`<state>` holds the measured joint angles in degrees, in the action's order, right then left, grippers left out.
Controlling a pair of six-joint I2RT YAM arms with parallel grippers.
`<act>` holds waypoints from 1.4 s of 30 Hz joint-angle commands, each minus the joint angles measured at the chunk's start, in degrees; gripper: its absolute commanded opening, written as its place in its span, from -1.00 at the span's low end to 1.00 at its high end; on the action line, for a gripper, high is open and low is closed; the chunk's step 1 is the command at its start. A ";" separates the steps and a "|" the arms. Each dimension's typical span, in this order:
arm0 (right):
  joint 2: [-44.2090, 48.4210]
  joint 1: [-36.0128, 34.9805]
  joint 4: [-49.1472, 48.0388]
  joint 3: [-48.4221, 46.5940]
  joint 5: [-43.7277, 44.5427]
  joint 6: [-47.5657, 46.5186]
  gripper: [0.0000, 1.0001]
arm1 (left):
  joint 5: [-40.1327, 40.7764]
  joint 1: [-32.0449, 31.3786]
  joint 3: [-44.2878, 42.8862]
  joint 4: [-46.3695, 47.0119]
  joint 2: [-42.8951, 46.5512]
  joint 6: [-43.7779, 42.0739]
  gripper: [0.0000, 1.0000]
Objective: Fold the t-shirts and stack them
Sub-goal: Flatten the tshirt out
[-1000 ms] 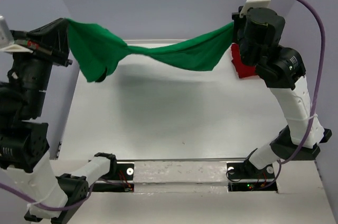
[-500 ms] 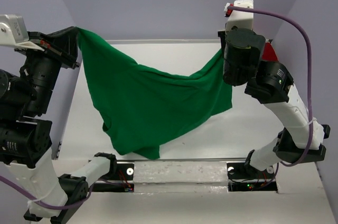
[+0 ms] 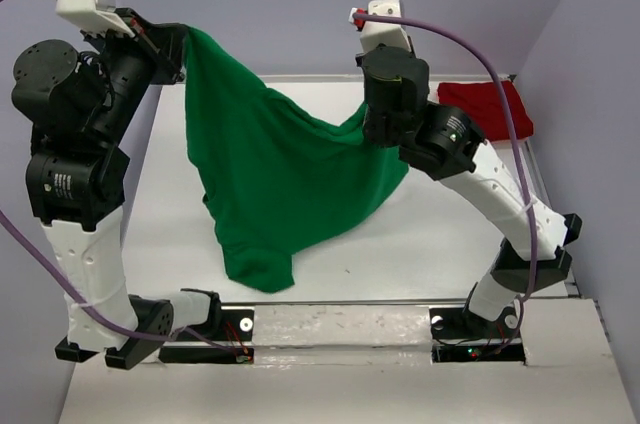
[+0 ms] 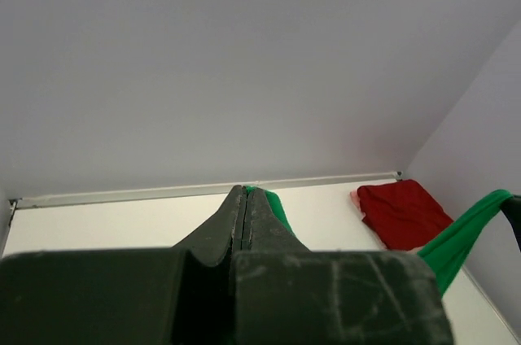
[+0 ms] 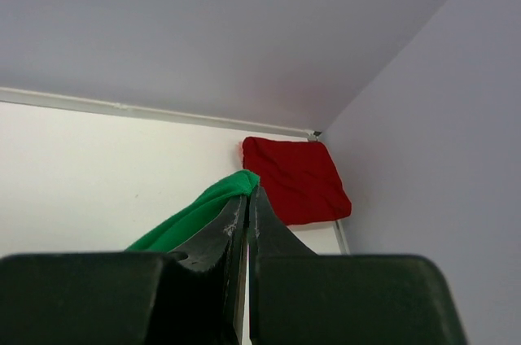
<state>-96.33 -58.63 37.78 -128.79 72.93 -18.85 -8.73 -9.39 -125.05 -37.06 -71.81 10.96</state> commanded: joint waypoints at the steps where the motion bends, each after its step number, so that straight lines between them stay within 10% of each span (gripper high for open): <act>1: 7.03 -0.52 -8.60 1.34 1.87 -4.09 -1.00 | -2.35 -0.28 -2.39 5.51 5.10 0.82 -1.00; 7: 8.98 8.78 -8.43 8.38 -8.31 -0.05 -1.00 | 3.54 -0.28 -1.07 2.35 1.51 -1.64 -1.00; 16: -17.02 25.66 10.65 -23.94 -36.35 11.65 -1.00 | 5.57 0.16 -11.15 1.47 -21.42 -2.87 -1.00; 26: -26.36 39.38 8.28 -27.74 -52.97 14.20 -1.00 | -1.81 5.51 -25.06 8.40 -41.74 -0.24 -1.00; 35: -13.72 37.81 12.40 -22.92 -49.29 16.39 -1.00 | -2.79 3.33 -15.76 10.34 -23.57 0.64 -1.00; 42: 3.59 17.81 9.60 -9.64 -31.29 12.71 -1.00 | 5.04 -9.05 -5.21 7.54 -3.46 -1.38 -1.00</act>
<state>-101.65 -28.86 50.81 -141.78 29.06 -3.57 -7.70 -13.98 -132.99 -31.70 -86.24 10.72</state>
